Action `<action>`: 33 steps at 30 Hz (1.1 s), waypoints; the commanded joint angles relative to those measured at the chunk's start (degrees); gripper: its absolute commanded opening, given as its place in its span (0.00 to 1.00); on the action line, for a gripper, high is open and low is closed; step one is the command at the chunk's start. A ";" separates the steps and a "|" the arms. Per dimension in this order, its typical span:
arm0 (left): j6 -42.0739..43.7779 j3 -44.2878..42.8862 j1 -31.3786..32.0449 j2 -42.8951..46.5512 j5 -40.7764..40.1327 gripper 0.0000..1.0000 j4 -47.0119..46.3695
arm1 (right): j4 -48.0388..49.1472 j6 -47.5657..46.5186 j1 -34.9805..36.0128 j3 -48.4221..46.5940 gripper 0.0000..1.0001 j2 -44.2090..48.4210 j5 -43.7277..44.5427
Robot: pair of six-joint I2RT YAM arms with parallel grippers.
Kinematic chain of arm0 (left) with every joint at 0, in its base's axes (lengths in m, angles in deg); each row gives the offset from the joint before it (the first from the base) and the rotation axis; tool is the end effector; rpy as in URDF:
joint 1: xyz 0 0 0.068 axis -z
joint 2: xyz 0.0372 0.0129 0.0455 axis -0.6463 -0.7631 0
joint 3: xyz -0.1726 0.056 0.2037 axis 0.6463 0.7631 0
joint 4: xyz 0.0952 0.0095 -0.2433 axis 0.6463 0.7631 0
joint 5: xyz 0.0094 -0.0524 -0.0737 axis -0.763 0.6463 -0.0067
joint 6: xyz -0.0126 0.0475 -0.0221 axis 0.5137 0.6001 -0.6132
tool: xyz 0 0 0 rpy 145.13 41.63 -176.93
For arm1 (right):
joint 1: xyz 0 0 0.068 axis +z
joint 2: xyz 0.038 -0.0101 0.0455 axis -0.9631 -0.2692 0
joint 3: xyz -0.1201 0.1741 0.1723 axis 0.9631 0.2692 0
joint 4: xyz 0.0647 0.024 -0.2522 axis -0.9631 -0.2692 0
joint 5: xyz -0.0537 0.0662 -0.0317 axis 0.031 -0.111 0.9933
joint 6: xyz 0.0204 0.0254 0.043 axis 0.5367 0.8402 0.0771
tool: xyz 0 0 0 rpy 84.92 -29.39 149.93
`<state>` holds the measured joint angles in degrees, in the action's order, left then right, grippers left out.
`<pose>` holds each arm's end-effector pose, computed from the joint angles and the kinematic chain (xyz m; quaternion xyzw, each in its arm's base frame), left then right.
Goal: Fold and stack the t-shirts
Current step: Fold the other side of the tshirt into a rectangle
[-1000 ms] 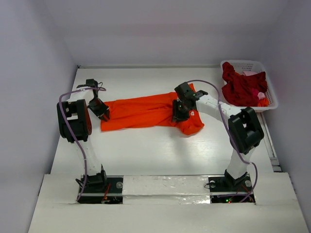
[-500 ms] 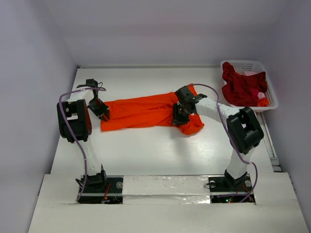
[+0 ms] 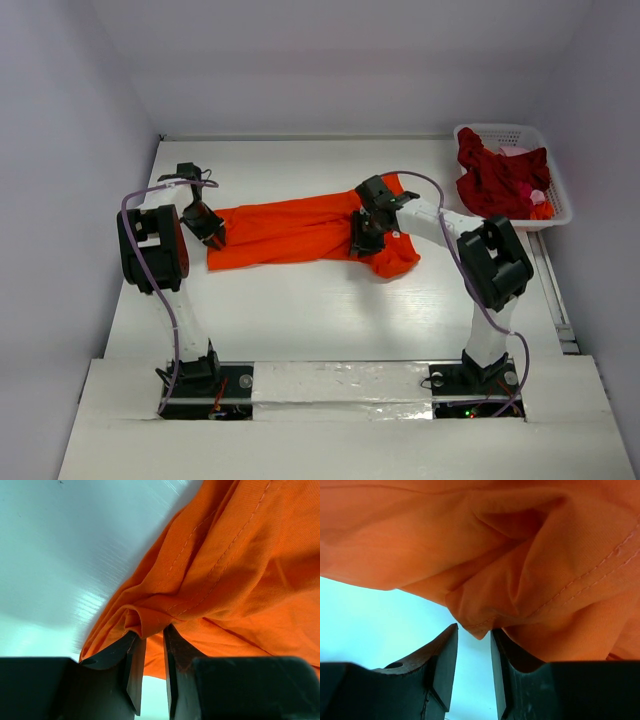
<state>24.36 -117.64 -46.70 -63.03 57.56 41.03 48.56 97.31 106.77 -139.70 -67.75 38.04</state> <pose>0.3867 0.0402 0.1627 -0.3243 0.9370 -0.0727 0.1078 0.3226 0.2119 0.1805 -0.0224 0.9746 0.1816 0.1295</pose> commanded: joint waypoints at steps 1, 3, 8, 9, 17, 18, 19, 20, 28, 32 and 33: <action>0.50 -0.21 0.28 -1.34 -2.22 0.16 -1.57 | 1.00 -0.41 0.58 -3.73 0.37 -0.23 0.64; 0.50 -0.21 0.28 -1.34 -2.14 0.16 -1.57 | 0.91 -0.41 0.58 -4.17 0.36 -0.32 0.99; 0.41 -0.21 0.28 -1.34 -1.96 0.16 -1.48 | 0.91 -0.59 0.58 -3.99 0.30 -0.85 1.17; 0.41 -0.21 0.28 -1.25 -1.96 0.16 -1.57 | 1.09 -0.59 0.58 -3.73 0.28 -0.85 1.08; 0.41 -0.74 0.28 -1.34 -1.87 0.16 -1.22 | 1.09 -0.50 0.58 -3.55 0.12 -0.94 1.34; 0.41 -0.83 0.28 -1.34 -1.87 0.16 -1.22 | 1.09 -0.50 0.58 -3.73 0.07 -0.94 1.34; 0.41 -1.00 0.28 -1.34 -1.87 0.16 -1.13 | 0.91 -0.50 0.58 -3.90 0.03 -0.94 1.52; 0.41 -1.09 0.28 -1.34 -1.87 0.16 -1.13 | 0.83 -0.50 0.58 -3.99 0.00 -1.02 1.52; 0.41 -1.09 0.28 -1.51 -1.78 0.16 -1.22 | -0.93 0.02 0.58 -4.69 0.00 0.73 5.12; 0.41 -1.18 0.28 -1.78 -1.70 0.16 -1.30 | -2.07 0.55 -0.12 -5.75 0.00 1.44 6.18; 0.41 -1.27 0.28 -1.86 -1.78 0.16 -1.30 | -2.25 0.55 -0.13 -6.18 0.00 1.52 6.35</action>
<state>24.36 -117.73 -46.70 -63.03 57.63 41.16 47.23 97.31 106.70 -142.72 -68.91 42.04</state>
